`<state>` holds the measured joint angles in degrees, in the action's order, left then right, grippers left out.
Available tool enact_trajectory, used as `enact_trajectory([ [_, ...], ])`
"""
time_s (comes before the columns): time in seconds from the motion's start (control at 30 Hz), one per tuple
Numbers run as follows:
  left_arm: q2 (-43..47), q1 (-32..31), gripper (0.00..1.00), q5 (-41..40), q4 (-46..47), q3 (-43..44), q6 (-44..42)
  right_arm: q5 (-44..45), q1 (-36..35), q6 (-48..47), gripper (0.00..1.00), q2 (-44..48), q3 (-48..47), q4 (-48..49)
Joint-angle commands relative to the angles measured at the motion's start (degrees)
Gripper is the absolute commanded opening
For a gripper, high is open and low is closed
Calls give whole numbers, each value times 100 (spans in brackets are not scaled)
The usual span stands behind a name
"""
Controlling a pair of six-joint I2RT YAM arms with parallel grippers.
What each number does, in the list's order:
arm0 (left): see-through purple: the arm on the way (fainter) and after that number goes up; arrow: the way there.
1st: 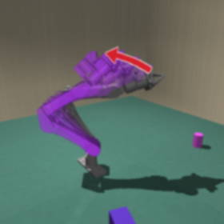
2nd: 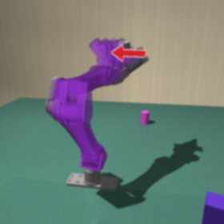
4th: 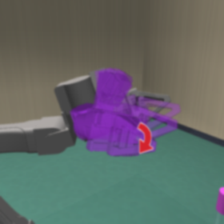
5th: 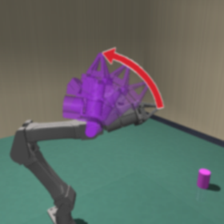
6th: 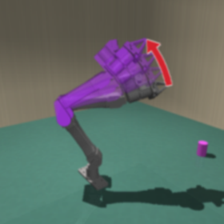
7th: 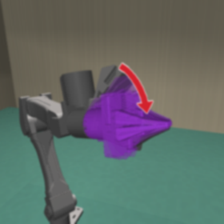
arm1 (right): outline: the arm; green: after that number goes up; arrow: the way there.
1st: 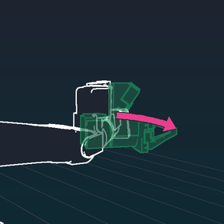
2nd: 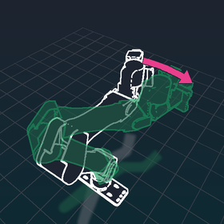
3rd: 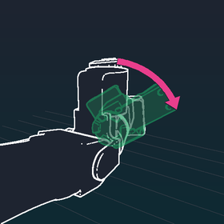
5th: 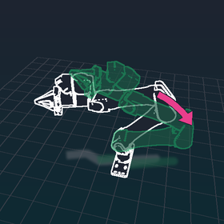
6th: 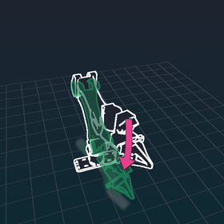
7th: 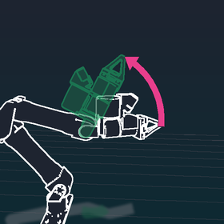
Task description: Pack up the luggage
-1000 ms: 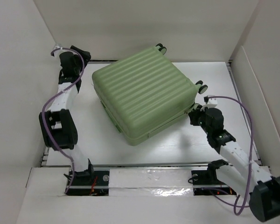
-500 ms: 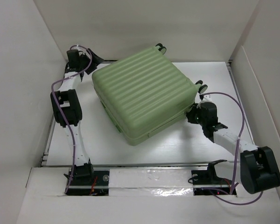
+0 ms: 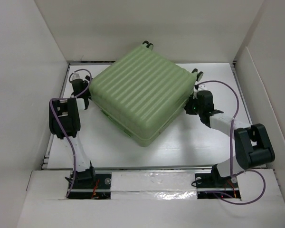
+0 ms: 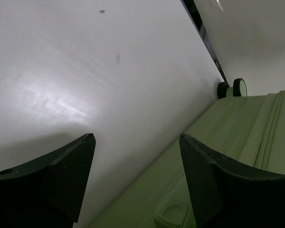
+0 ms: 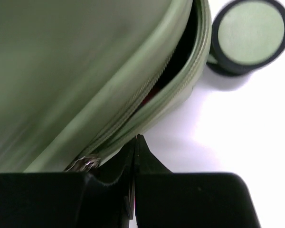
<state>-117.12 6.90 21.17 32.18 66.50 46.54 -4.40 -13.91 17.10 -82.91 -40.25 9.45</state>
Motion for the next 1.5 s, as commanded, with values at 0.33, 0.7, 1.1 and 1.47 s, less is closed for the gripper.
enact_trajectory([
  [0.33, 2710, -233, 68, -947, 1387, -2606, 839, -1167, 185, -58, 3, -1121, -2179, 919],
  [0.7, 5161, -171, 80, -2740, -212, -2250, 989, -1582, 600, -445, 35, -1483, -3665, -575],
  [1.1, 6402, -2696, 0, -1546, -520, -1910, -795, -2108, 830, 21, 0, 1442, -57, 1075],
  [1.47, 7089, -8328, 0, -4899, -380, -2817, -2298, -2125, -102, -620, 1, 3975, 2372, 531],
])
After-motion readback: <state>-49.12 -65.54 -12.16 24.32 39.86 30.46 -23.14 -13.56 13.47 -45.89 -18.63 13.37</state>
